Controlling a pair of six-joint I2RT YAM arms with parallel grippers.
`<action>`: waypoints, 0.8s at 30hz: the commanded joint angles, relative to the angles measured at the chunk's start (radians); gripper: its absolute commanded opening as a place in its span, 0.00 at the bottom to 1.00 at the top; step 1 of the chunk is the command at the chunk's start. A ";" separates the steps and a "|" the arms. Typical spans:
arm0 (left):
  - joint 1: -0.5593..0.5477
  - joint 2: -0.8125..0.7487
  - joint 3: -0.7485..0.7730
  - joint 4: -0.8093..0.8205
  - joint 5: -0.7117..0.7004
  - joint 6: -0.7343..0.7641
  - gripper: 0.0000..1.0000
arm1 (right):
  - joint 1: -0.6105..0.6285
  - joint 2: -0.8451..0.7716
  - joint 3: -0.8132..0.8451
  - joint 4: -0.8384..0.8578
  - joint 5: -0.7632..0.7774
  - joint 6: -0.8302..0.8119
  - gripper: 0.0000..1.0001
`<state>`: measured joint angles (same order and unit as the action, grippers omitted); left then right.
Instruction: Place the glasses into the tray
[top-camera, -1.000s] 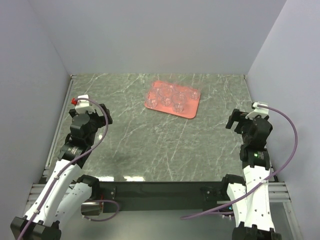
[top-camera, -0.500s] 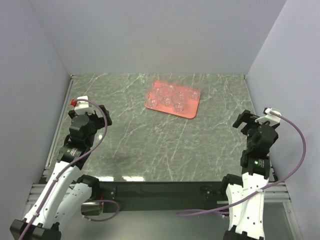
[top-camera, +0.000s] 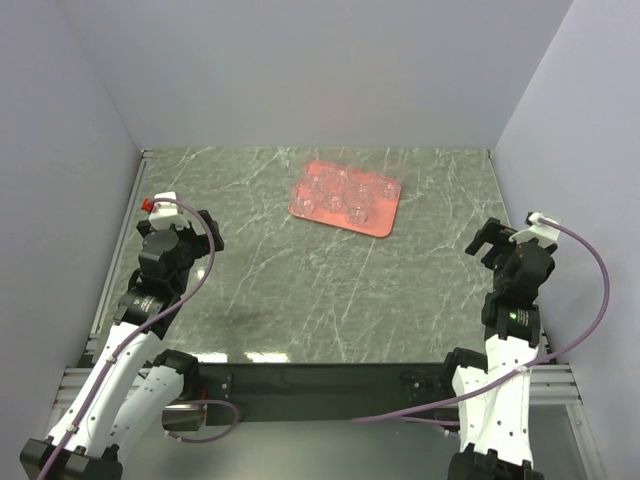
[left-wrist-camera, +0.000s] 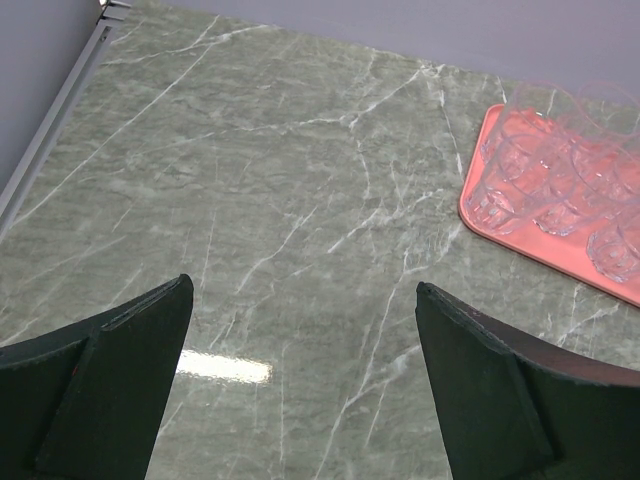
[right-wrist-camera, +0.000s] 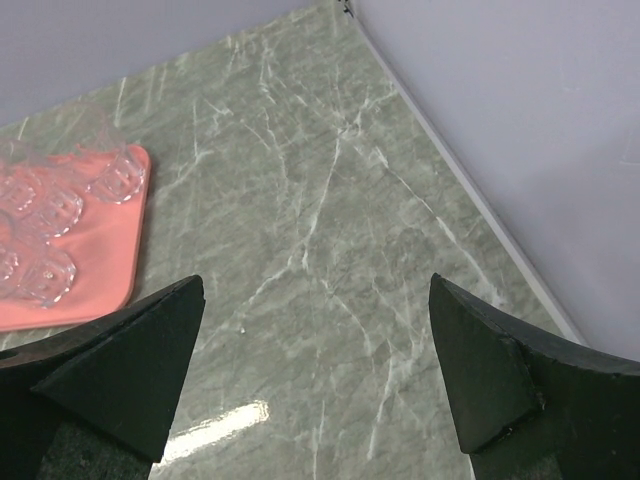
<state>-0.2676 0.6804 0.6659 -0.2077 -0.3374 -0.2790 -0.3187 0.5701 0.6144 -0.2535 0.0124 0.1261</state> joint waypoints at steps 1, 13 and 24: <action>0.004 -0.007 0.015 0.022 0.008 -0.005 0.99 | -0.008 -0.019 0.007 0.040 0.020 0.013 0.99; 0.004 -0.012 0.014 0.024 0.006 -0.003 0.99 | -0.010 -0.001 0.012 0.042 0.066 0.046 1.00; 0.004 -0.015 0.012 0.024 0.005 -0.003 0.99 | -0.019 0.004 0.013 0.037 0.064 0.052 0.99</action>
<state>-0.2676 0.6777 0.6659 -0.2077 -0.3374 -0.2787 -0.3279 0.5701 0.6144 -0.2474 0.0612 0.1669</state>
